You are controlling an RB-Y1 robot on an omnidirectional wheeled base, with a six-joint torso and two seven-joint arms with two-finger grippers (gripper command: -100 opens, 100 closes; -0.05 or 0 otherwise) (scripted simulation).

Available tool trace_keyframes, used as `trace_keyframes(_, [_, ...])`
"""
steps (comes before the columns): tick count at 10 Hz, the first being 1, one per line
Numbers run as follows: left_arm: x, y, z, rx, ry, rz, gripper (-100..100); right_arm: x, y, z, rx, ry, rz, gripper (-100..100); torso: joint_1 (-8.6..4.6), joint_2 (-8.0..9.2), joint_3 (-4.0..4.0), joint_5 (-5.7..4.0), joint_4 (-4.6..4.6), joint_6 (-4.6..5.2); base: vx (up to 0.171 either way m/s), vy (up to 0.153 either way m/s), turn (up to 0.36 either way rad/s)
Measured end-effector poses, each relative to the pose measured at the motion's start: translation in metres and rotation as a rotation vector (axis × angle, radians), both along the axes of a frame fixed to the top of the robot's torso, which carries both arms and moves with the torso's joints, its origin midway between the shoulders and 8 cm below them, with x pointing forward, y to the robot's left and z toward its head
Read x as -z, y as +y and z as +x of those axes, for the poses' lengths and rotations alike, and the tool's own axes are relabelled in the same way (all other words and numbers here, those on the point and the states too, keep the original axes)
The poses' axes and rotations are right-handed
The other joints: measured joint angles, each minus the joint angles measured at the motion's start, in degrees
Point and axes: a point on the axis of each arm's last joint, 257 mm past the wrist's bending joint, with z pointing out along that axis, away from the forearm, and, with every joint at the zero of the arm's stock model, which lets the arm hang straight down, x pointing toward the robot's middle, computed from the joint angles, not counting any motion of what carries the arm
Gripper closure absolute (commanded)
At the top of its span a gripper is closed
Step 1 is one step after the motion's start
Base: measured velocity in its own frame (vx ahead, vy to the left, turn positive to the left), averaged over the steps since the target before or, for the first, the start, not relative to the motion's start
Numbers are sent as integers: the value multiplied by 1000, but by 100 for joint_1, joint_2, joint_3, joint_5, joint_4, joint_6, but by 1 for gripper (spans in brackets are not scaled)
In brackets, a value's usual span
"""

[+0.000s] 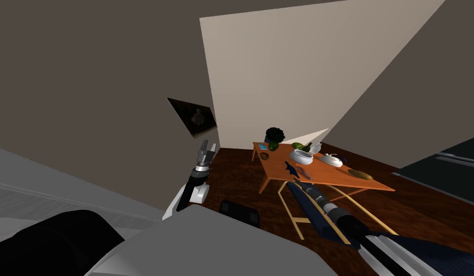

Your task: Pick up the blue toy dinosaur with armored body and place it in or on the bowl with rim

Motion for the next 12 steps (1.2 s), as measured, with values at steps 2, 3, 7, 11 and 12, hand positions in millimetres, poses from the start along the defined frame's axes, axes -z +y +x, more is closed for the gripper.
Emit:
trace_keyframes(2, [0, 0, 0, 0, 0, 0, 0, 15, -28, -16, 21, 56, -68, -100, 7, 1, 0, 2, 0, 2, 98, -12, 170])
trace_keyframes(3, [0, 0, 0, 0, 0, 0, 0, 18, -40, -19, 32, 78, -93, -100, 5, 2, 0, 0, -1, 4, 49, -11, -13])
trace_keyframes(7, [0, 0, 0, 0, 0, 0, 0, 32, -80, -39, 72, 151, -167, -100, 8, 19, 9, 0, 2, 9, 77, -10, 136])
trace_keyframes(11, [0, 0, 0, 0, 0, 0, 0, 40, -120, -66, 93, 234, -263, -100, 7, 9, 5, 1, 2, 0, 81, -21, 126])
trace_keyframes(12, [0, 0, 0, 0, 0, 0, 0, 41, -130, -74, 100, 254, -282, -100, 6, 5, 2, 0, 0, 7, 162, -42, 187])
